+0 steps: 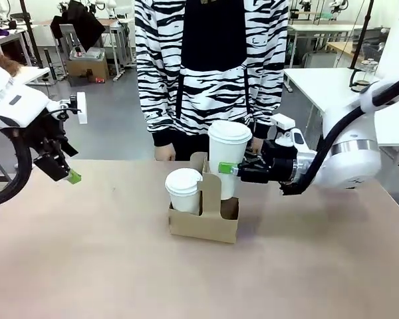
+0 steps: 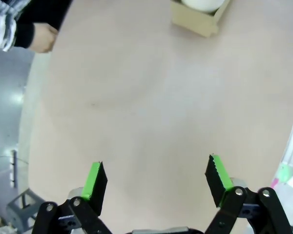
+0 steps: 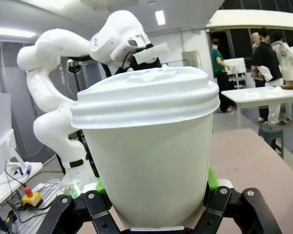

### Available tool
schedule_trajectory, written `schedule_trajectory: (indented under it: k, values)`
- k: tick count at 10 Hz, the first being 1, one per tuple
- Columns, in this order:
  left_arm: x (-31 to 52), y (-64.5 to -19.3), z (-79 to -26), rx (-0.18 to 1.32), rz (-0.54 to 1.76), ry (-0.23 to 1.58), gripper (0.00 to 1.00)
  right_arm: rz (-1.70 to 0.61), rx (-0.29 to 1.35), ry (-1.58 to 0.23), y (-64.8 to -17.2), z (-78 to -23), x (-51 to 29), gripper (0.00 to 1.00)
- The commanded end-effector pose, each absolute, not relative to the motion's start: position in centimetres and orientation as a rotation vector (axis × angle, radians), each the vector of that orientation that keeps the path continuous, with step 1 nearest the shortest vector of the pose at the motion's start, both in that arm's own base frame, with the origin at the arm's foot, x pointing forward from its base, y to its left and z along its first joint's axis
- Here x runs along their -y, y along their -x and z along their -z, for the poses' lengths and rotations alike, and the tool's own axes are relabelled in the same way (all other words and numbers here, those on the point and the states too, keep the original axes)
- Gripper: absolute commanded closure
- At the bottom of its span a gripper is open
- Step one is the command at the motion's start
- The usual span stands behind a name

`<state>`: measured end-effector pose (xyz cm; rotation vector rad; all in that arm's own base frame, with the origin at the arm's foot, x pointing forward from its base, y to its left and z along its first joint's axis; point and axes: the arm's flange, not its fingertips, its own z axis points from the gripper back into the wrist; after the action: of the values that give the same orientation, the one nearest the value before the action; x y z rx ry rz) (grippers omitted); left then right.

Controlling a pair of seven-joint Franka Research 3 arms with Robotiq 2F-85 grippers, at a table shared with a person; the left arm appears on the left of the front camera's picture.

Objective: Pour a drink into a cup and package it in a carrier.
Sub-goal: Insert the held 600 ml Paper Cup into the Cup Carrier.

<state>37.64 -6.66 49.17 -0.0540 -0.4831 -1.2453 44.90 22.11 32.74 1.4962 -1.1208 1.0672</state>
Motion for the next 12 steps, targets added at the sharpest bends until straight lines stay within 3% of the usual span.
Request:
schedule_trajectory:
  k: [1, 12]
  values:
    - [7.6, -37.7, -50.3, 0.488, 1.251, 0.018, 0.0, -1.103, 1.096, -1.527, -45.4, -31.6, -22.4, 0.2]
    - [7.6, -37.7, -50.3, 0.488, 1.251, 0.018, 0.0, -1.239, 1.001, -1.485, -47.1, -23.3, -21.5, 0.2]
